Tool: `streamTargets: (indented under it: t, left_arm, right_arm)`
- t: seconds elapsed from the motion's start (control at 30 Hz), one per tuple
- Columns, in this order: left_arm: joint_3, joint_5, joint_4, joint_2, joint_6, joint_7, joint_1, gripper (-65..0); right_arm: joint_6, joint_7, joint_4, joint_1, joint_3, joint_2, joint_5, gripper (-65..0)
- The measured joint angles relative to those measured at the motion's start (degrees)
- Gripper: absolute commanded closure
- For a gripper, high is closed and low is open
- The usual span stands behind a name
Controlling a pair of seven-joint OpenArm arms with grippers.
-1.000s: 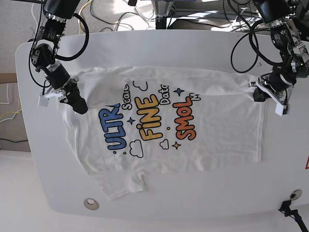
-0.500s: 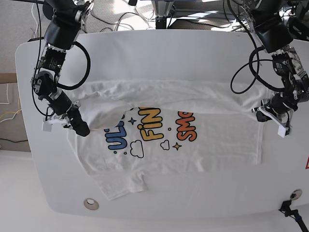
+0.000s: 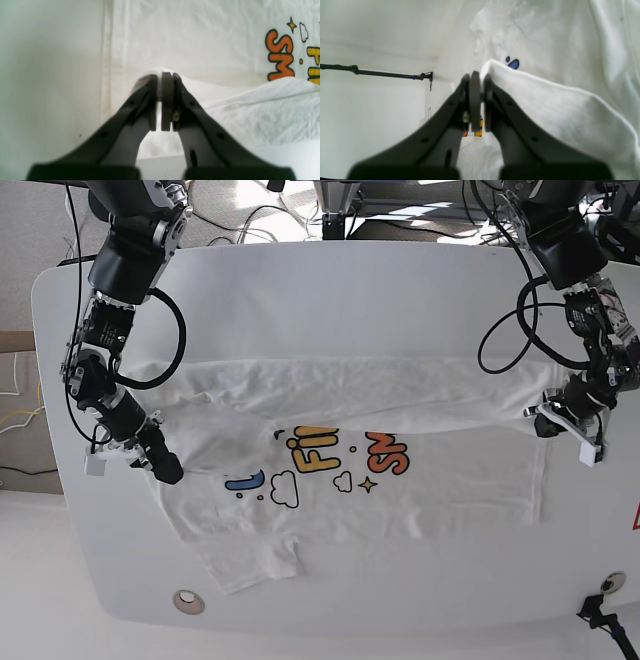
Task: Fold the T-shirt properly
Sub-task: 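Lower the folded edge and open both grippers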
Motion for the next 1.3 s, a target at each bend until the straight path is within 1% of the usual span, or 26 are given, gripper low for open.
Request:
streamTargets:
  t: [0.17, 0.27, 0.33, 0.5, 0.53, 0.6, 0.63, 0.67, 0.7, 0.73, 0.8, 0.87, 0.93, 1.0, 1.07, 1.13, 1.17, 1.23, 1.3]
  left_arm:
    - [0.0, 0.02, 0.0, 0.0, 0.0, -0.28, -0.07, 0.0]
    - [0.0, 0.0, -0.02, -0.15, -0.02, -0.28, -0.09, 0.0]
    - [0.0, -0.04, -0.07, -1.05, -0.02, -0.24, -0.09, 0.0]
    - [-0.07, -0.02, -0.11, -2.73, -0.02, -0.22, -0.07, 0.0]
    - [-0.04, -0.02, -0.11, -3.06, -0.02, -0.24, -0.11, -4.6]
    - [-0.07, 0.2, -0.11, -3.43, 0.0, -0.35, -0.11, -29.4]
    - [-0.07, 0.26, -0.11, -3.5, 0.02, -0.39, -0.09, -42.0]
    - [0.02, 0.17, -0.11, -3.89, -0.07, -0.26, 0.0, -52.4]
    - [0.24, 0.02, -0.11, -4.35, -0.2, -0.02, 0.04, -60.5]
    - [0.28, 0.02, -0.09, -4.79, -0.15, -0.04, -0.04, -64.3]
    - [0.31, 0.0, -0.11, -5.62, -0.07, -0.15, -0.61, -64.9]
    - [0.39, 0.04, -0.09, -7.02, -0.26, 0.13, -1.88, -64.9]
    - [0.24, 0.0, 0.81, -8.44, -0.2, -0.17, -2.91, -65.0]
    - [0.37, -0.09, 4.09, -9.64, -0.59, -0.52, -2.23, -65.0]
    - [0.28, -0.07, 8.57, -9.84, -0.24, -0.48, -0.59, -65.0]
    - [0.37, -0.07, 12.35, -9.64, -0.55, -0.68, 1.36, -65.0]
    - [0.39, -0.07, 14.47, -9.6, -1.01, -0.61, 2.71, -65.0]
    - [1.22, 0.11, 18.25, -9.86, -4.55, -1.84, 5.9, -65.0]
    - [3.74, 0.52, 21.16, -10.01, -6.19, -6.93, 9.99, -65.0]
  right_arm:
    - [-0.02, -0.02, -0.02, -0.59, 0.04, -0.02, -0.57, 0.0]
    - [0.0, -0.02, -0.02, -0.55, 0.17, -0.28, -3.82, 0.0]
    - [0.0, -0.04, -0.02, -0.59, 0.17, -0.37, -4.66, 0.0]
    - [0.0, 1.03, -0.02, -0.17, 0.15, -0.33, -10.03, 0.0]
    - [-0.09, 1.05, -0.02, 0.35, 0.15, -0.31, -11.82, -8.8]
    - [-0.22, 0.7, -0.2, 1.6, 0.15, -0.15, -14.78, -28.0]
    - [-0.22, 0.2, -0.17, 2.16, 0.15, -0.04, -15.23, -37.7]
    - [-0.2, -0.61, -0.15, 2.58, 0.15, -0.02, -15.74, -46.0]
    - [-0.13, -1.16, 0.04, 2.64, 0.13, -0.04, -15.87, -52.4]
    - [0.02, -1.44, 0.2, 2.58, 0.13, -0.02, -15.76, -55.9]
    - [-0.24, -3.91, 2.32, 1.86, 0.15, 0.07, -17.38, -55.9]
    - [-0.02, -5.09, 5.92, 0.96, -0.22, 0.79, -17.97, -55.6]
    - [0.13, -5.38, 10.03, -0.55, -1.84, 2.69, -18.51, -55.6]
    - [0.02, -5.14, 14.95, -3.21, -4.61, 5.25, -18.6, -55.6]
    - [0.11, -5.4, 19.06, -6.05, -7.67, 7.76, -18.53, -55.6]
    - [0.28, -5.66, 23.02, -8.94, -8.11, 8.94, -18.4, -55.6]
    - [0.15, -5.55, 24.41, -10.27, -8.04, 9.64, -18.18, -55.6]
    - [-0.04, -5.66, 26.93, -12.61, -7.91, 10.82, -19.56, -55.4]
    - [0.22, -5.6, 30.38, -14.78, -7.96, 11.19, -24.39, -55.4]
